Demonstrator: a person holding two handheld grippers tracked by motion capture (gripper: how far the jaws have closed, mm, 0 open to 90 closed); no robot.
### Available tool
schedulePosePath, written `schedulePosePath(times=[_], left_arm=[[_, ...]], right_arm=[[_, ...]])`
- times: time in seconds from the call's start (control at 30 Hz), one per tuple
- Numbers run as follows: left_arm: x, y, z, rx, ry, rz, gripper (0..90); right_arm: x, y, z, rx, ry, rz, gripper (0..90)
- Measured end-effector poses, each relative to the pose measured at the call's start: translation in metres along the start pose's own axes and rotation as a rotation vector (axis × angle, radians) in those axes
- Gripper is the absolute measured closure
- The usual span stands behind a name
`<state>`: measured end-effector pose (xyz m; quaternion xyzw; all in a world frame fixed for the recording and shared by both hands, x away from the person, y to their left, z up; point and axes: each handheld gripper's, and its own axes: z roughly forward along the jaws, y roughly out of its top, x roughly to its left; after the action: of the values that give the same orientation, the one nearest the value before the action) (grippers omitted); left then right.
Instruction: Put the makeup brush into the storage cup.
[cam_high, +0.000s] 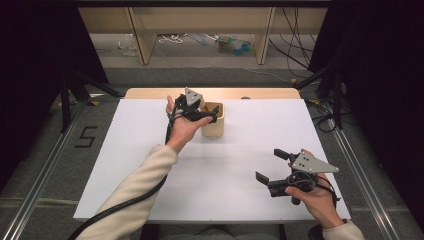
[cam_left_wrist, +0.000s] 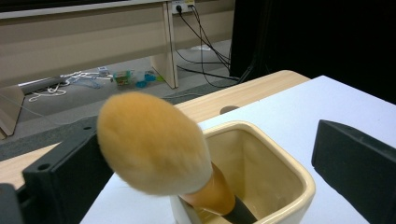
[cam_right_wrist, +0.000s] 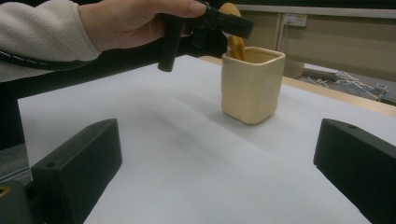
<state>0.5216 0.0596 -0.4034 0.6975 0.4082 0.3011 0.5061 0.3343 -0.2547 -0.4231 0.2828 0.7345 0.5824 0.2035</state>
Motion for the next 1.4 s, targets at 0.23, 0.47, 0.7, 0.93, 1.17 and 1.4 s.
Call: schedulePosePath(times=[0.23, 0.47, 0.7, 0.93, 1.17, 1.4], left_arm=[[0.001, 0.001, -0.004, -0.005, -0.005, 0.007, 0.0], [0.001, 0.002, -0.012, -0.020, -0.018, 0.007, 0.1], [0.004, 0.001, -0.024, -0.034, -0.024, 0.018, 0.0], [0.006, 0.000, -0.036, -0.047, -0.038, 0.022, 0.0], [0.008, -0.001, -0.053, -0.073, -0.055, 0.021, 0.0], [0.012, -0.006, -0.072, -0.084, -0.081, 0.013, 0.0]], right_arm=[[0.000, 0.000, 0.000, 0.001, -0.003, -0.002, 1.7], [0.000, 0.001, -0.001, 0.002, -0.012, -0.005, 1.7], [0.000, 0.001, -0.001, 0.000, -0.012, -0.007, 1.5], [0.001, 0.001, -0.001, 0.017, -0.008, 0.016, 1.5], [0.000, 0.001, -0.001, 0.003, -0.014, -0.004, 1.3], [0.000, 0.001, -0.001, 0.005, -0.015, -0.004, 1.2]])
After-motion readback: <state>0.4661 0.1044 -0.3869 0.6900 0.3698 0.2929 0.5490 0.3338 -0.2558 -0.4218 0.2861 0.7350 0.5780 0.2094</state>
